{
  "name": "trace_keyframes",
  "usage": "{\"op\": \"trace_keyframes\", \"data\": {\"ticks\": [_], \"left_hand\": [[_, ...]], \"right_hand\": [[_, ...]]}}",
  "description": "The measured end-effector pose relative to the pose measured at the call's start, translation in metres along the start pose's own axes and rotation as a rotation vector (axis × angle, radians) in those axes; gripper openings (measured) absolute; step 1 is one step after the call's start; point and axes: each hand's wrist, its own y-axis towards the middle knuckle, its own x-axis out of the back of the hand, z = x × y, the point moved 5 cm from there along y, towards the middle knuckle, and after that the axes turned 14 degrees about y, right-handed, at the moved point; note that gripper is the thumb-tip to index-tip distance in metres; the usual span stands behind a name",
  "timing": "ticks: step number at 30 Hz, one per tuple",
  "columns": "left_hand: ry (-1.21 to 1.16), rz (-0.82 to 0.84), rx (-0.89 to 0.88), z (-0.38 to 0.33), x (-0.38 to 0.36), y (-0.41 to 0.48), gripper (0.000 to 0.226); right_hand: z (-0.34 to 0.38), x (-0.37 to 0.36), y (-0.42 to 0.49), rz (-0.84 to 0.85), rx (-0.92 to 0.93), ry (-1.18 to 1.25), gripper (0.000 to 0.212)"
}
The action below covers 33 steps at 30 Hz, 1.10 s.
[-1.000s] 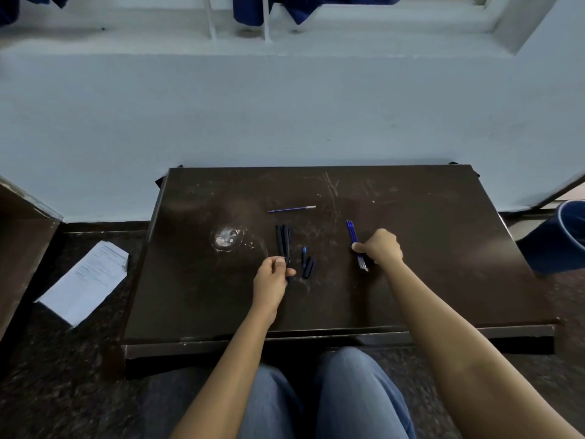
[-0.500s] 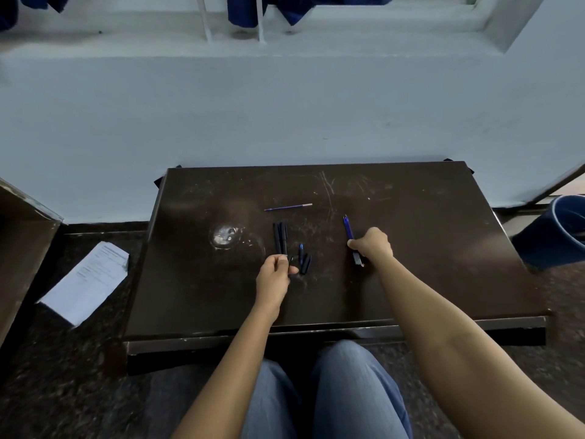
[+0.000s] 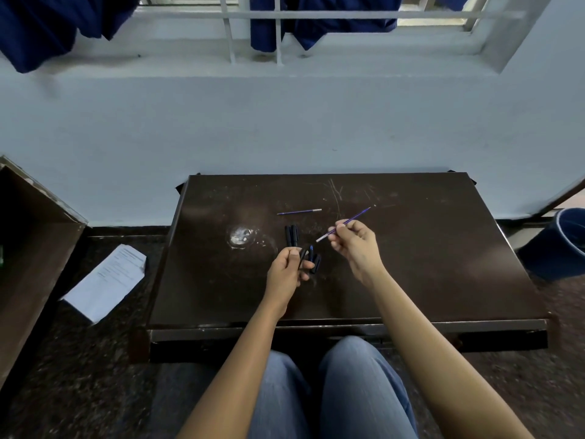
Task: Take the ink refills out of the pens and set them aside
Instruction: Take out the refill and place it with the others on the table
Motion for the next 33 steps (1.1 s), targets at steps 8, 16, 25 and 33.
{"op": "trace_keyframes", "data": {"ticks": [8,16,25,33], "left_hand": [[0.074,-0.004,-0.104,-0.004,0.012,-0.012,0.022],[0.106,0.004,-0.15,-0.001,0.017,-0.014,0.021],[0.069,-0.083,-0.054,0.02,0.025,-0.001,0.013],[0.033,-0.108,-0.038,0.029,0.029,0.007,0.015]], "right_hand": [[0.001,-0.025,-0.029,0.084,0.039,-0.14,0.01],[-0.003,-0.032,-0.033,0.178,0.063,-0.379,0.007],[-0.026,-0.021,-0.002,0.187,-0.126,-0.744,0.024],[-0.047,-0.014,0.052,-0.051,-0.136,-1.086,0.02]]}}
